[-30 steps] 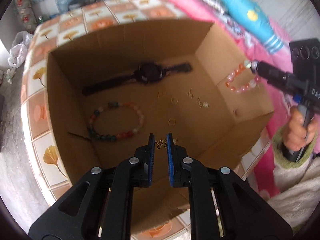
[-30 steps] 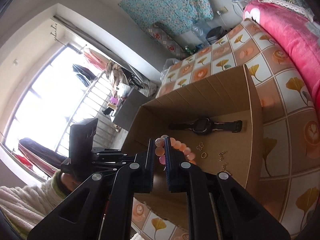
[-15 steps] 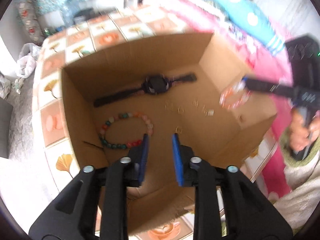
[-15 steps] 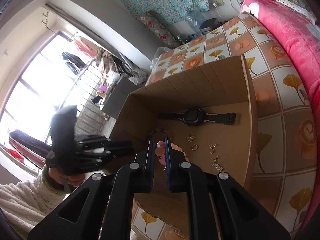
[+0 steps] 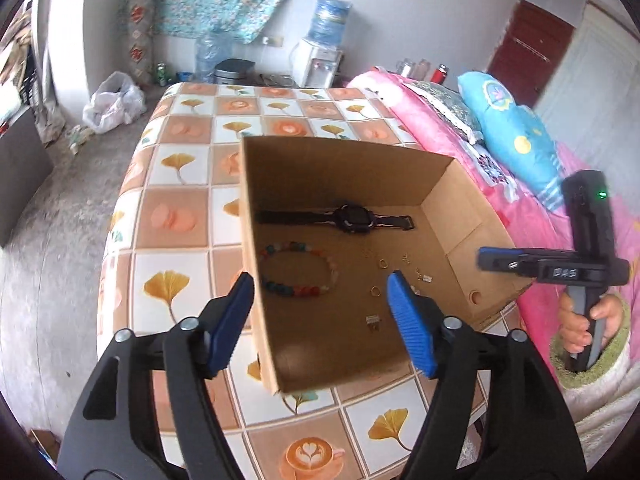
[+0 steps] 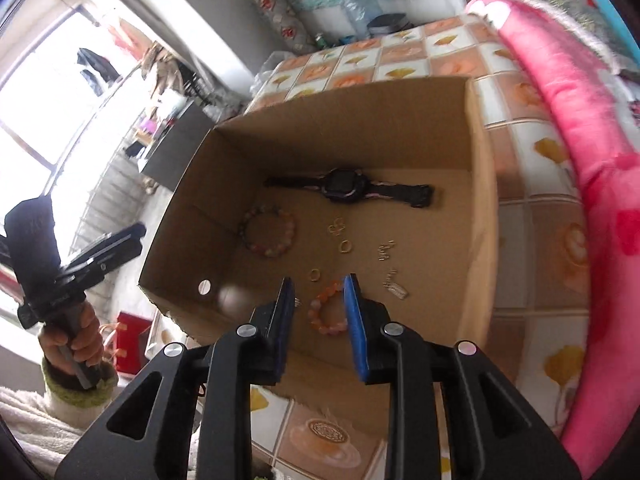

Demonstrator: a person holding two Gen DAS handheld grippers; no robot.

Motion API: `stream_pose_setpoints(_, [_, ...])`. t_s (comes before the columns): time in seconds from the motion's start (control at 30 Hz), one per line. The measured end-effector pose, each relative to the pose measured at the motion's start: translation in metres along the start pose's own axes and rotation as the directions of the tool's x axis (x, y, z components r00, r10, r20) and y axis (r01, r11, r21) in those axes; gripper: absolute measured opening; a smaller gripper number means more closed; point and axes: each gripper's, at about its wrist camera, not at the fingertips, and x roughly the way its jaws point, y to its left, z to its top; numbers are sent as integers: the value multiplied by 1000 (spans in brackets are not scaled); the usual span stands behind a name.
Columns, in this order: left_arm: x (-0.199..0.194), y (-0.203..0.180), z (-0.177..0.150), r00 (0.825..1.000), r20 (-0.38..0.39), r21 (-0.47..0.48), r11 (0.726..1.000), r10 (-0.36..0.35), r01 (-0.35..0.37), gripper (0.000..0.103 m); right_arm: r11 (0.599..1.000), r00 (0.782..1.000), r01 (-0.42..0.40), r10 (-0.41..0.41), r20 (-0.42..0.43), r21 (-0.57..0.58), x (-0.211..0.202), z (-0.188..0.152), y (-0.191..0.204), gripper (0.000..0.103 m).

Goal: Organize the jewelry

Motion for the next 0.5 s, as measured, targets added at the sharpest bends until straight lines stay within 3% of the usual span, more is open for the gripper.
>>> stream_pose_setpoints(0.1, [-3, 5, -9, 1000, 20, -43, 999, -5, 6, 74, 997, 990, 68, -72, 117, 39, -34, -9, -6, 34])
stream_pose_setpoints(0.13, [-3, 7, -11, 1000, 23, -57, 998, -10, 12, 77, 995, 984, 91, -97, 148, 50, -43, -11, -10, 42])
stream_pose_setpoints(0.2, [-1, 10, -15, 999, 19, -89, 996, -26, 27, 80, 981, 960, 173, -188, 209, 89, -58, -17, -18, 52])
stream_pose_setpoints(0.3, [8, 12, -21, 1000, 3, -118, 993, -28, 29, 81, 967, 953, 202, -231, 198, 156, -57, -23, -34, 55])
stream_pose_setpoints(0.5, [32, 16, -32, 995, -52, -212, 975, -85, 72, 83, 971, 990, 119, -132, 47, 207, -14, -33, -56, 55])
